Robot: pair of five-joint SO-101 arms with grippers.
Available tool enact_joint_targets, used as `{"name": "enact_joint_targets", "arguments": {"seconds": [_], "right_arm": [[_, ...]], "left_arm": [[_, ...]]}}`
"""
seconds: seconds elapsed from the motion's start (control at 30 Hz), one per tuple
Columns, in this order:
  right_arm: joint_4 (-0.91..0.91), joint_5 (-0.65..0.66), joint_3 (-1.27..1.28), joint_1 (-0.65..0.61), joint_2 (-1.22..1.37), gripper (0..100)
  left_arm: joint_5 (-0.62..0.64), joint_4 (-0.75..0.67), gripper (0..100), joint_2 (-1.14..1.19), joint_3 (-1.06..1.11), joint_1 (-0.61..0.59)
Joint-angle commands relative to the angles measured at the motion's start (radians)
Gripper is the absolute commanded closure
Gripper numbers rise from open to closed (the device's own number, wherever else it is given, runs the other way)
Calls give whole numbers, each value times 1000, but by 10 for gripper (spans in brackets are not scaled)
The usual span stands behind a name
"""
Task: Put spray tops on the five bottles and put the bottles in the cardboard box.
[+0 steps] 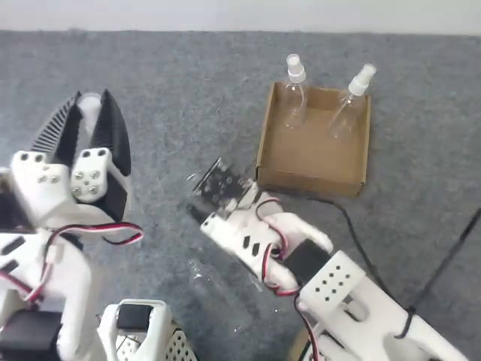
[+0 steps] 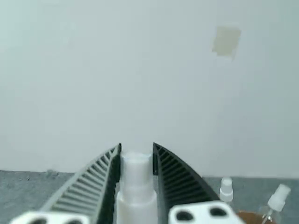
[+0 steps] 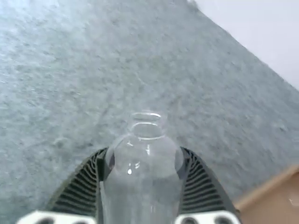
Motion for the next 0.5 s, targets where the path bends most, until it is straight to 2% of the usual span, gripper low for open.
{"name": "enact_joint_targets", "arguments": {"seconds": [0.0, 0.17, 0.47], "right_arm": [[-206, -14, 57, -82, -8, 993], [-412, -133, 157, -93, -10, 993], [-435, -132, 175, -99, -10, 993]], "left_arm": [[112, -94, 989, 2, -38, 3], [172, -104, 989, 2, 8, 3], [176, -262, 989, 0, 189, 3]]}}
